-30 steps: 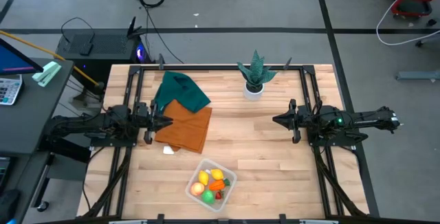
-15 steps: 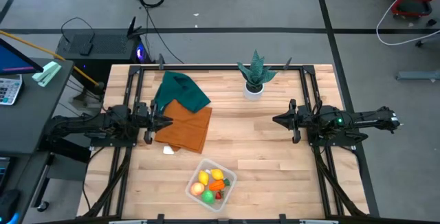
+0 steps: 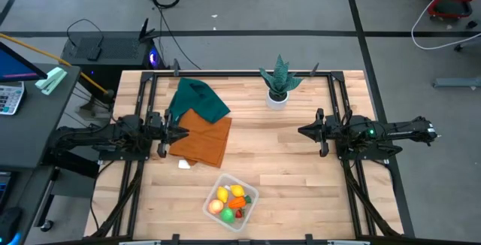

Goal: Pick and placing Produce into tupperware
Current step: Return to Home Position

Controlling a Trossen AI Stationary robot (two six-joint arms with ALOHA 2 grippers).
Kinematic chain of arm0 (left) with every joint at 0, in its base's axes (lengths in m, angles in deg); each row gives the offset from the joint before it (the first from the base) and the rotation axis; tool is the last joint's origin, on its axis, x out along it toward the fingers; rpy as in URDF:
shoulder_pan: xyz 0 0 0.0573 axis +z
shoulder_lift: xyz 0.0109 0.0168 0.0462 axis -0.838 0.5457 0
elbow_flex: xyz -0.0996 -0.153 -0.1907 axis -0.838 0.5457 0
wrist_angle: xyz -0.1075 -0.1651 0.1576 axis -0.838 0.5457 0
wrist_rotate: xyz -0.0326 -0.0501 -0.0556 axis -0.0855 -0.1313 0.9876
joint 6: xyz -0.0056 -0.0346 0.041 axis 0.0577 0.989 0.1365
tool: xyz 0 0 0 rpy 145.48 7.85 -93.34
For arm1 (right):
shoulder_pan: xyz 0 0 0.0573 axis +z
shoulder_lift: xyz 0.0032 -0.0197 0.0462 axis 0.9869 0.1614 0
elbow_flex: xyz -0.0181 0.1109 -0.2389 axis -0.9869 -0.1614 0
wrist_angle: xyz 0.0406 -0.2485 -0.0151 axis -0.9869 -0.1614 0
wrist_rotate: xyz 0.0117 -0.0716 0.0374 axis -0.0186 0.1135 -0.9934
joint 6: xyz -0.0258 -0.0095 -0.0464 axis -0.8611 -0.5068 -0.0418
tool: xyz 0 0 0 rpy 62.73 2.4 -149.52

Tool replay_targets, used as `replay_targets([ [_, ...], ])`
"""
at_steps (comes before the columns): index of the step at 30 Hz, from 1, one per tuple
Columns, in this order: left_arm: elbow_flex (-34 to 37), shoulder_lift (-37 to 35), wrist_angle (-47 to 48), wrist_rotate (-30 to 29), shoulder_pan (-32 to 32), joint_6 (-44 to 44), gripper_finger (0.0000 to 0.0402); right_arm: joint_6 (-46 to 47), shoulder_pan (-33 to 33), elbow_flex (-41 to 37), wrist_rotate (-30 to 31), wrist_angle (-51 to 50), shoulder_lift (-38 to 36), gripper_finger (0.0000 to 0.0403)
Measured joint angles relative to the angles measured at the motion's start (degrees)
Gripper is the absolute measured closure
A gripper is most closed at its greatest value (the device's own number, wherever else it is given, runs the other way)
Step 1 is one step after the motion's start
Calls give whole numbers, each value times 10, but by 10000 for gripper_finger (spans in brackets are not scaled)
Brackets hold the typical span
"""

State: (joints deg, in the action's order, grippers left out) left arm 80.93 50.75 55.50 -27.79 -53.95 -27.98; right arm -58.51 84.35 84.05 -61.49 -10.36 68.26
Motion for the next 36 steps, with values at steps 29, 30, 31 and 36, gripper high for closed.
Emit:
replay_targets([
  [29, 0, 0, 0, 0, 0, 0, 326, 0, 0, 0, 0, 0, 0, 402],
  [30, 0, 0, 0, 0, 0, 0, 327, 0, 0, 0, 0, 0, 0, 402],
  [31, 0, 0, 0, 0, 0, 0, 329, 0, 0, 0, 0, 0, 0, 402],
  [36, 0, 0, 0, 0, 0, 0, 333, 0, 0, 0, 0, 0, 0, 402],
])
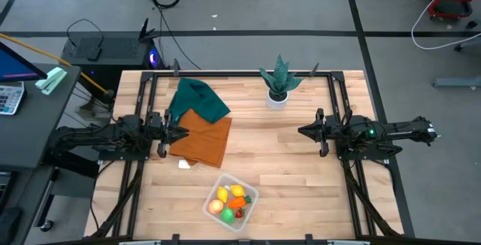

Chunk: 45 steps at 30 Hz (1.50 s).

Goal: Pick and placing Produce into tupperware
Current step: Return to Home Position

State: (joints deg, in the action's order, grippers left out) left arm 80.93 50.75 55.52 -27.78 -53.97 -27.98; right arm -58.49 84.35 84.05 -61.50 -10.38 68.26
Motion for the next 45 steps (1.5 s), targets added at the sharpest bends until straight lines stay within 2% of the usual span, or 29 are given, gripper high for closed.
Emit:
replay_targets([
  [9, 0, 0, 0, 0, 0, 0, 322, 0, 0, 0, 0, 0, 0, 402],
  [20, 0, 0, 0, 0, 0, 0, 333, 0, 0, 0, 0, 0, 0, 402],
  [45, 0, 0, 0, 0, 0, 0, 323, 0, 0, 0, 0, 0, 0, 402],
])
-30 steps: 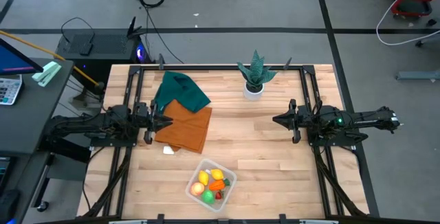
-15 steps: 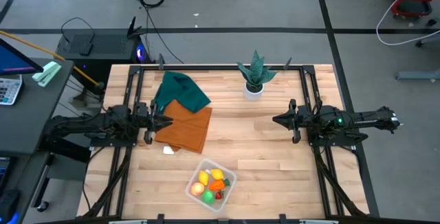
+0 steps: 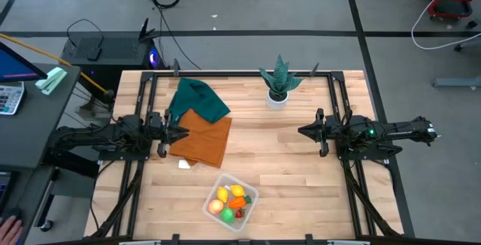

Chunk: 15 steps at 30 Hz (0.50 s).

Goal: Pick and placing Produce into tupperware
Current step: Return to Home Position

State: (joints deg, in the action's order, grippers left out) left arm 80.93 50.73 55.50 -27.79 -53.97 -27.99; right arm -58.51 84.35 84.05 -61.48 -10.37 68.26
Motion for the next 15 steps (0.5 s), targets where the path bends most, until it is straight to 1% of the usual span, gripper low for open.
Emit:
replay_targets([
  [5, 0, 0, 0, 0, 0, 0, 320, 0, 0, 0, 0, 0, 0, 402],
  [15, 0, 0, 0, 0, 0, 0, 330, 0, 0, 0, 0, 0, 0, 402],
])
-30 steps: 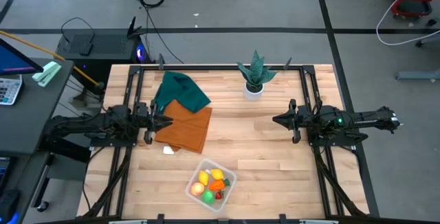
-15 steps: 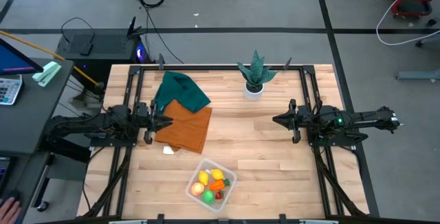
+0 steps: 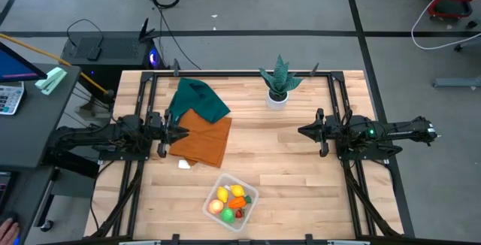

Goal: Pick and placing Produce into tupperware
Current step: Return to Home Position

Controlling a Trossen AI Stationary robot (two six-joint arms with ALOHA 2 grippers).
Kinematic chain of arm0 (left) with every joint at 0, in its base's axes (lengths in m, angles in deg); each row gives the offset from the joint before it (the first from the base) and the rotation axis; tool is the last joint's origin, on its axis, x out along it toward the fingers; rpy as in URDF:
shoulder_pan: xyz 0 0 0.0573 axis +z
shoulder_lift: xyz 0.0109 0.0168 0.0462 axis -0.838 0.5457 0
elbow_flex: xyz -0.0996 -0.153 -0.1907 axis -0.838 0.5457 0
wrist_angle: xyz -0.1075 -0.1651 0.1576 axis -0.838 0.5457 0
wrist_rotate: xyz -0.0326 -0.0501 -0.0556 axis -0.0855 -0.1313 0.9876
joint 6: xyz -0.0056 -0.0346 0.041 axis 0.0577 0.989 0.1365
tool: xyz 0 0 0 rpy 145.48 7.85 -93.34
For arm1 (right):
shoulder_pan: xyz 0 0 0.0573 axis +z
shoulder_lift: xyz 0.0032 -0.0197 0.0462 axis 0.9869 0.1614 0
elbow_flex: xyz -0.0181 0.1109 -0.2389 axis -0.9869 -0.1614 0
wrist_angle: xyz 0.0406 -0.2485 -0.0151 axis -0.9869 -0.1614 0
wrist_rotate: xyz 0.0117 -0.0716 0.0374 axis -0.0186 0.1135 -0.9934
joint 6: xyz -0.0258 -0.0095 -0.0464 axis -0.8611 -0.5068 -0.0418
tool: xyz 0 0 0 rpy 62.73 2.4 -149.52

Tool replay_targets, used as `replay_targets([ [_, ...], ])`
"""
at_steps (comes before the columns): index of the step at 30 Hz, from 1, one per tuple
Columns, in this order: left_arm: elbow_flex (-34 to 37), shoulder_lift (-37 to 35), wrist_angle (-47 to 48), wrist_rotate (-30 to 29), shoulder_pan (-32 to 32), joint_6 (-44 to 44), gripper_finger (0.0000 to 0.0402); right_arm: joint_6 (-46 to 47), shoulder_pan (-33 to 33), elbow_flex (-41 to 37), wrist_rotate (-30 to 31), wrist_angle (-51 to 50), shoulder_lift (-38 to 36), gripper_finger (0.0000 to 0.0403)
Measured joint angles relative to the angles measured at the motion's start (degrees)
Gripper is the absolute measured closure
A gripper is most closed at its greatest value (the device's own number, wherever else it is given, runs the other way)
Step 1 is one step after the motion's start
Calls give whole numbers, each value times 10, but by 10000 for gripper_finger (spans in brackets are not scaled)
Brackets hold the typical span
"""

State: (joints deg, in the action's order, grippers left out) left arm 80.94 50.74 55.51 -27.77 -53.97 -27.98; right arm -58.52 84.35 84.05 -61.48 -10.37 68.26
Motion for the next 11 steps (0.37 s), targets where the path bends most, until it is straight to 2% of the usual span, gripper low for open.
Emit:
replay_targets([
  [11, 0, 0, 0, 0, 0, 0, 320, 0, 0, 0, 0, 0, 0, 402],
])
